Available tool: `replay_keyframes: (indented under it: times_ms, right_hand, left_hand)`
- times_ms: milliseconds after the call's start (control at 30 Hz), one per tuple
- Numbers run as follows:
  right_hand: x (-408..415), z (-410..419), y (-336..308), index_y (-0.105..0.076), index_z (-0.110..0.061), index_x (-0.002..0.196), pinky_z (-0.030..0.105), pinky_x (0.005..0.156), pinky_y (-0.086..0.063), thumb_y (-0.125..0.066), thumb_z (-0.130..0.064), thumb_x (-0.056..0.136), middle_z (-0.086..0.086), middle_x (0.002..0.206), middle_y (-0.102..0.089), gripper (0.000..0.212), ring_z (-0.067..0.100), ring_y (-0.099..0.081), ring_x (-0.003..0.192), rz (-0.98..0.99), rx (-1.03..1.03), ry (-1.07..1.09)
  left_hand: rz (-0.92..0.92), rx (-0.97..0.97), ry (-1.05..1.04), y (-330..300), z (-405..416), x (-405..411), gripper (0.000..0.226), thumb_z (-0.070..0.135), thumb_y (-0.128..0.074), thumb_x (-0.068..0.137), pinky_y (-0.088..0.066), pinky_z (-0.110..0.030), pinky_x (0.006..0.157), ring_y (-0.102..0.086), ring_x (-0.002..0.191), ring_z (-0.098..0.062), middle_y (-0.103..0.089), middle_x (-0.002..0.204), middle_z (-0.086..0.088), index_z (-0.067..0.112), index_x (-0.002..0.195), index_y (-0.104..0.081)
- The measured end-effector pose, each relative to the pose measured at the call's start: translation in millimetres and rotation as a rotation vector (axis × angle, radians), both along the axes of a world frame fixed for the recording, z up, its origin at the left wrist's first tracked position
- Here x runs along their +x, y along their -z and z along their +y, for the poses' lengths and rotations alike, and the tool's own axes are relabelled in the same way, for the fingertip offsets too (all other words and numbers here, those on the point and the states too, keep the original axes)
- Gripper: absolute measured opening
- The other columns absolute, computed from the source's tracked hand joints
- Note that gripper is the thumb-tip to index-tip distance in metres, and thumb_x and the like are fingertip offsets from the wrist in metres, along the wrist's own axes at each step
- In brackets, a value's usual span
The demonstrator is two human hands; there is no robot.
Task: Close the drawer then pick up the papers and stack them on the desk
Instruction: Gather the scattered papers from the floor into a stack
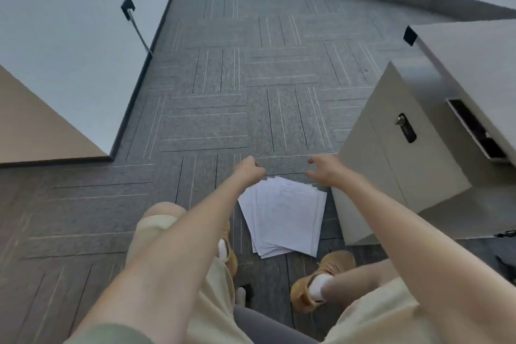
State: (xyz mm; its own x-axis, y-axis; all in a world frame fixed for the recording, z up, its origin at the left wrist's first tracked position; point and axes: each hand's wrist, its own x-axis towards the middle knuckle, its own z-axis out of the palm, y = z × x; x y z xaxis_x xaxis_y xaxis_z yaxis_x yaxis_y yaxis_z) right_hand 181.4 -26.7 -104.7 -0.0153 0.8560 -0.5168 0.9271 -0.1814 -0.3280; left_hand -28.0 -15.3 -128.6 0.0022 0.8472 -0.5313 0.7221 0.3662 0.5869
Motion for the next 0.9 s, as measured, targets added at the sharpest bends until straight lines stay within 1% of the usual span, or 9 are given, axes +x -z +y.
replay_keyframes:
  times_ms: [67,167,233,433,567,633,700,800,900]
  right_hand:
    - [3.8,20.2,43.1,-0.051,-0.006,0.136,0.042,0.102,-0.046,-0.054,-0.026,0.092,0.016,0.142,-0.053,0.048,0.034,-0.052,0.126,0.01,-0.067,0.016]
    - [9.4,44.3,105.3,-0.05,-0.007,0.137,0.04,0.101,-0.045,-0.053,-0.03,0.091,0.016,0.141,-0.054,0.051,0.033,-0.049,0.129,0.019,-0.141,0.029]
    - [12.7,55.0,144.9,-0.046,-0.007,0.142,0.039,0.105,-0.041,-0.053,-0.029,0.093,0.015,0.146,-0.05,0.054,0.032,-0.044,0.134,0.049,-0.19,0.058]
    - [26.0,75.2,265.3,-0.041,-0.005,0.145,0.038,0.103,-0.042,-0.052,-0.026,0.096,0.015,0.148,-0.047,0.055,0.032,-0.047,0.133,0.079,-0.296,0.179]
    - [36.4,76.6,337.1,-0.045,-0.006,0.141,0.035,0.087,-0.046,-0.051,-0.023,0.097,0.015,0.143,-0.051,0.048,0.034,-0.053,0.123,0.076,-0.341,0.25]
    - [40.8,75.7,369.5,-0.048,-0.008,0.136,0.041,0.092,-0.049,-0.051,-0.026,0.094,0.017,0.138,-0.053,0.045,0.036,-0.053,0.12,0.074,-0.358,0.285]
    - [44.7,73.2,399.9,-0.048,-0.014,0.13,0.047,0.095,-0.049,-0.05,-0.029,0.091,0.019,0.133,-0.052,0.042,0.038,-0.052,0.117,0.059,-0.388,0.334]
    - [46.5,69.8,433.0,-0.035,-0.02,0.132,0.057,0.104,-0.04,-0.049,-0.034,0.089,0.028,0.144,-0.03,0.048,0.047,-0.04,0.126,0.006,-0.442,0.436]
    - [41.9,62.4,449.0,-0.008,-0.023,0.149,0.061,0.115,-0.021,-0.051,-0.041,0.092,0.032,0.155,-0.004,0.074,0.05,-0.015,0.142,-0.032,-0.476,0.485]
  left_hand:
    - [0.003,-0.07,-0.032,36.5,14.2,1.8,0.011,0.024,-0.053,0.089,-0.035,-0.028,0.056,-0.048,0.076,-0.019,-0.055,0.093,-0.005,0.018,0.093,-0.046]
    - [0.019,-0.164,-0.091,99.1,33.6,2.2,0.048,0.024,-0.051,0.09,-0.039,-0.031,0.072,-0.047,0.093,-0.022,-0.053,0.128,-0.012,0.009,0.134,-0.041]
    - [0.029,-0.233,-0.131,139.4,43.9,2.9,0.056,0.021,-0.05,0.09,-0.038,-0.031,0.077,-0.049,0.1,-0.026,-0.05,0.136,-0.015,0.008,0.142,-0.035]
    - [0.092,-0.398,-0.221,253.7,64.9,0.7,0.061,0.023,-0.046,0.092,-0.036,-0.03,0.082,-0.047,0.127,-0.029,-0.041,0.148,-0.011,0.01,0.149,-0.029]
    - [0.111,-0.467,-0.294,322.3,67.2,-4.3,0.057,0.021,-0.048,0.09,-0.041,-0.033,0.086,-0.049,0.124,-0.031,-0.048,0.141,-0.013,0.008,0.143,-0.036]
    - [0.106,-0.483,-0.367,352.5,66.6,-6.7,0.057,0.028,-0.053,0.08,-0.046,-0.038,0.089,-0.055,0.117,-0.034,-0.057,0.129,-0.013,0.007,0.132,-0.045]
    - [0.102,-0.49,-0.437,379.2,65.1,-8.1,0.056,0.033,-0.054,0.073,-0.049,-0.04,0.085,-0.059,0.111,-0.035,-0.061,0.122,-0.015,0.006,0.122,-0.047]
    - [0.135,-0.487,-0.504,412.0,64.7,-2.6,0.047,0.018,-0.054,0.084,-0.044,-0.033,0.072,-0.055,0.112,-0.035,-0.052,0.129,-0.017,0.005,0.127,-0.041]
    - [0.231,-0.467,-0.475,432.6,63.2,7.4,0.059,0.014,-0.048,0.083,-0.048,-0.039,0.087,-0.048,0.118,-0.04,-0.039,0.134,-0.022,0.009,0.139,-0.031]
